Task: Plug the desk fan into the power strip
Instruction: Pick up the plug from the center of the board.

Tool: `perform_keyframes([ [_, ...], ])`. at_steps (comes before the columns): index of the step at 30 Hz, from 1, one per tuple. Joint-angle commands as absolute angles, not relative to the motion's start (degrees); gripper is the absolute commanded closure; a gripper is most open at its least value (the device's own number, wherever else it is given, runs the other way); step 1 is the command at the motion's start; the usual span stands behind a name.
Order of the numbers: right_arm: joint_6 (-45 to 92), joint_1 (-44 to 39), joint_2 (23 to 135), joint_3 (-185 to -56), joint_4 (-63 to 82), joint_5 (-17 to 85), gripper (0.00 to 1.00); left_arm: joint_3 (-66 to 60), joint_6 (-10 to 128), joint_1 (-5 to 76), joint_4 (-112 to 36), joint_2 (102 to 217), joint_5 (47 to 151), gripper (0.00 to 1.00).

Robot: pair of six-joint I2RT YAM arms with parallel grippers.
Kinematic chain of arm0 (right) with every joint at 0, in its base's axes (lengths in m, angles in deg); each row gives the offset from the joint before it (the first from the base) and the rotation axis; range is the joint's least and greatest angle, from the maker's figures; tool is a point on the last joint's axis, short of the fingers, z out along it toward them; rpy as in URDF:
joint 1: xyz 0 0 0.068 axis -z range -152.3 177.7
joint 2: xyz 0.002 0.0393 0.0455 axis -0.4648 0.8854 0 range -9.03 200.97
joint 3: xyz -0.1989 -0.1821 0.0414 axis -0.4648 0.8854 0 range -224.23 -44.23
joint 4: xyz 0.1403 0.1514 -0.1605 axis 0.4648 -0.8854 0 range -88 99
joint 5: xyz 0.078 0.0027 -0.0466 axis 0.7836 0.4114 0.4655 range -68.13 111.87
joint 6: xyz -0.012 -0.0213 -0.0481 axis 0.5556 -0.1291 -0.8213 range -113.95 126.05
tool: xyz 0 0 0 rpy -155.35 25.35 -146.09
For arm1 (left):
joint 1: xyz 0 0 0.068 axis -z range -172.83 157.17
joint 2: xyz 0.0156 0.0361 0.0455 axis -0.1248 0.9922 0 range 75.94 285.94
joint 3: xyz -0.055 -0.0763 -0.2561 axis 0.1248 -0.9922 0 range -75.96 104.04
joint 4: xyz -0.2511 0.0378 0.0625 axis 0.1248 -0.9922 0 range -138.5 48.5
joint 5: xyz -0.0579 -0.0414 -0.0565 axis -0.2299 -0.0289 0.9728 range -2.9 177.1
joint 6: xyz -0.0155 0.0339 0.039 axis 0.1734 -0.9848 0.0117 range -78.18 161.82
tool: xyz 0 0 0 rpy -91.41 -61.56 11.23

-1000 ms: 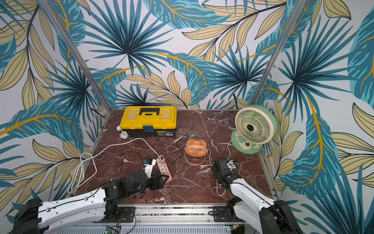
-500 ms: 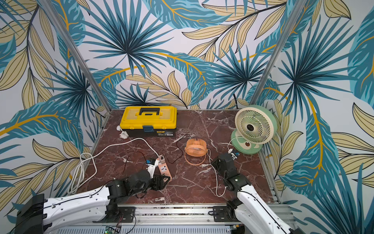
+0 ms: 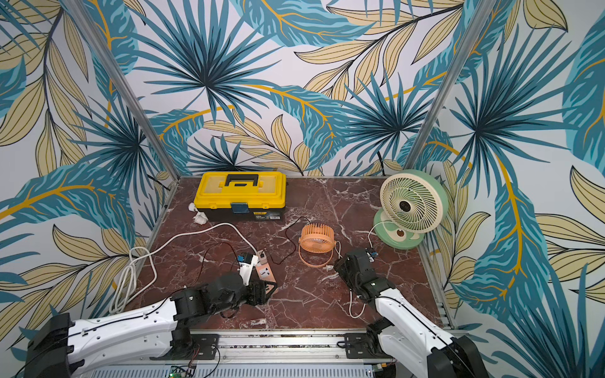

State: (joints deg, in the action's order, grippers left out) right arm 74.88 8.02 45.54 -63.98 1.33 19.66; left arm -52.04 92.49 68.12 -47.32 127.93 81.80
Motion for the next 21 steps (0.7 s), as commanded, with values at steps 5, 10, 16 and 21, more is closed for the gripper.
perform_keyframes([
  [5, 83.5, 8.2, 49.4, -62.9, 4.9, 18.9, 0.47, -52.1, 92.2, 68.2, -47.8, 127.2, 81.3, 0.25],
  [10, 85.1, 8.2, 51.2, -62.5, 5.9, 17.4, 0.50, -52.6, 92.1, 68.2, -47.2, 127.5, 81.3, 0.25],
  [16, 85.0, 8.2, 56.8, -64.6, 7.8, 17.0, 0.54, -52.8, 91.9, 68.2, -46.9, 127.8, 81.3, 0.25],
  [21, 86.2, 8.2, 60.8, -64.4, 10.3, 17.1, 0.61, -52.7, 91.4, 68.2, -47.2, 127.5, 81.3, 0.25],
])
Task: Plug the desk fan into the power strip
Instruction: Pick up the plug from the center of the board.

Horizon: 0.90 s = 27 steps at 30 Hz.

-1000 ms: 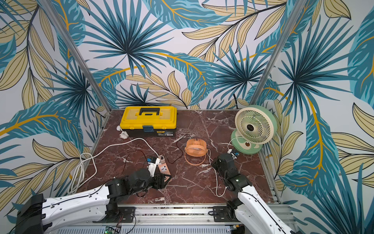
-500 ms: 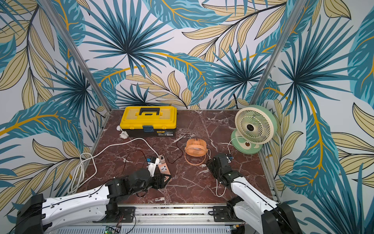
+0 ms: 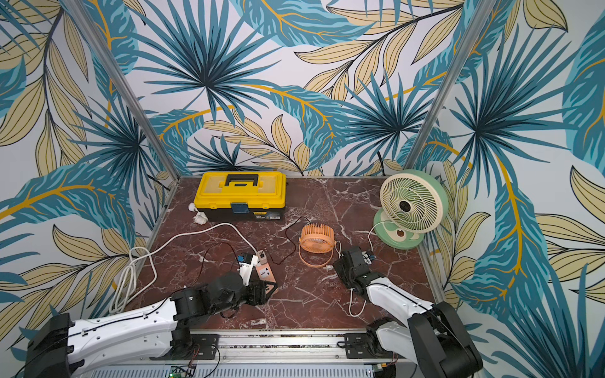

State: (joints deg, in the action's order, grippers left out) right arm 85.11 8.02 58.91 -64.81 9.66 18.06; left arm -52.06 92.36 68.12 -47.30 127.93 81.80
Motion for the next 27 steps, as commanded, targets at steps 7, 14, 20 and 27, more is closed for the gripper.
perform_keyframes([
  [7, 85.5, 8.2, 59.5, -64.2, 8.6, 16.3, 0.89, -52.3, 90.7, 68.3, -47.9, 127.5, 81.6, 0.25],
  [14, 79.5, 8.2, 53.7, -64.1, 6.8, 16.6, 1.00, -51.0, 90.2, 68.2, -48.5, 127.4, 81.9, 0.25],
  [20, 67.2, 7.3, 40.6, -63.2, 5.5, 20.5, 1.00, -48.9, 89.4, 68.2, -46.8, 126.3, 85.2, 0.22],
  [27, 56.4, 7.0, 25.5, -68.6, -6.7, 22.6, 1.00, -46.8, 89.3, 68.1, -41.0, 127.7, 89.9, 0.21],
])
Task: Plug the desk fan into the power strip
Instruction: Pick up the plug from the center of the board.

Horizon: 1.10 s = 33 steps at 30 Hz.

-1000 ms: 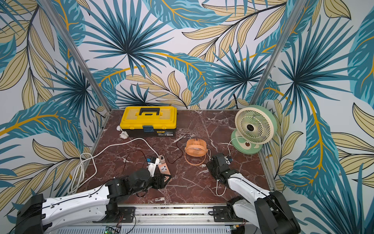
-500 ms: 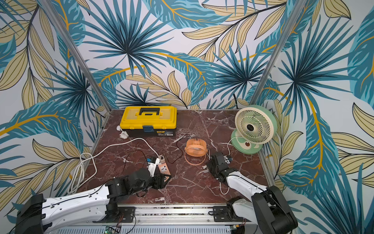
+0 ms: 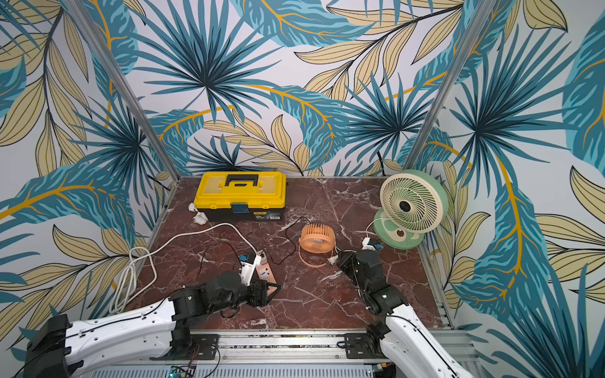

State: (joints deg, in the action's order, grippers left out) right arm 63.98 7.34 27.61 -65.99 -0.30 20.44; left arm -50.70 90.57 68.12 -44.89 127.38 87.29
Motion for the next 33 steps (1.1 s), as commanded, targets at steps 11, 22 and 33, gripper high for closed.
perform_keyframes([
  [11, 53.9, 0.9, 26.0, -71.0, 3.9, 29.3, 1.00, -41.2, 85.9, 68.1, -38.5, 135.4, 91.9, 0.22],
  [22, 52.7, -4.8, 33.4, -68.9, 13.3, 32.8, 1.00, -39.6, 79.9, 69.4, -32.8, 141.0, 91.6, 0.30],
  [33, 52.8, -7.5, 38.7, -68.4, 22.0, 37.7, 1.00, -40.0, 71.3, 69.5, -31.7, 138.3, 91.5, 0.29],
])
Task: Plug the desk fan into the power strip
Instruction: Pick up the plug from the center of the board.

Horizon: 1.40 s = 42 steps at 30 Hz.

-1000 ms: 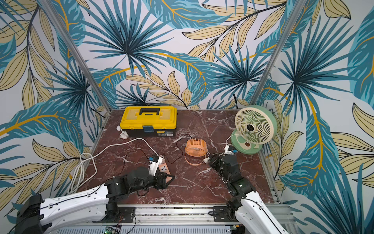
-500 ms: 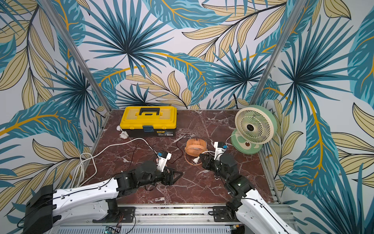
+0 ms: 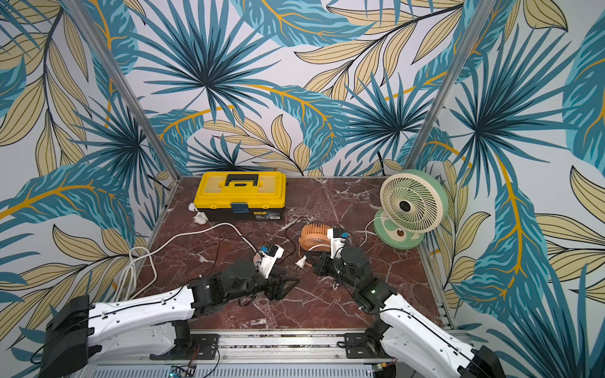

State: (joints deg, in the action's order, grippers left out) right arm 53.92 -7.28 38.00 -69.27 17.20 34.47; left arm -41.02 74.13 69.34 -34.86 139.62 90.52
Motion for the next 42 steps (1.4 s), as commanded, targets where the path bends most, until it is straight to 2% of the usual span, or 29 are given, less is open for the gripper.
perform_keyframes([
  [1, 52.9, -7.6, 39.2, -68.2, 22.9, 38.7, 1.00, -40.4, 71.3, 69.5, -30.3, 138.2, 92.5, 0.29],
  [12, 55.0, -7.6, 42.7, -67.7, 30.6, 43.6, 1.00, -39.9, 70.2, 69.5, -28.7, 138.9, 93.3, 0.30],
  [20, 54.7, -7.5, 39.7, -67.8, 28.1, 43.2, 1.00, -39.3, 69.2, 69.5, -33.7, 136.5, 85.5, 0.31],
  [26, 54.6, -7.5, 39.2, -68.2, 26.8, 43.6, 1.00, -39.6, 69.6, 69.4, -36.3, 134.6, 79.5, 0.17],
  [28, 54.8, -7.6, 39.2, -68.3, 26.9, 44.1, 1.00, -39.2, 69.3, 69.4, -35.9, 135.3, 80.4, 0.17],
  [42, 55.2, -7.7, 39.4, -69.5, 25.8, 44.8, 1.00, -37.9, 68.7, 69.5, -33.4, 139.5, 84.2, 0.37],
])
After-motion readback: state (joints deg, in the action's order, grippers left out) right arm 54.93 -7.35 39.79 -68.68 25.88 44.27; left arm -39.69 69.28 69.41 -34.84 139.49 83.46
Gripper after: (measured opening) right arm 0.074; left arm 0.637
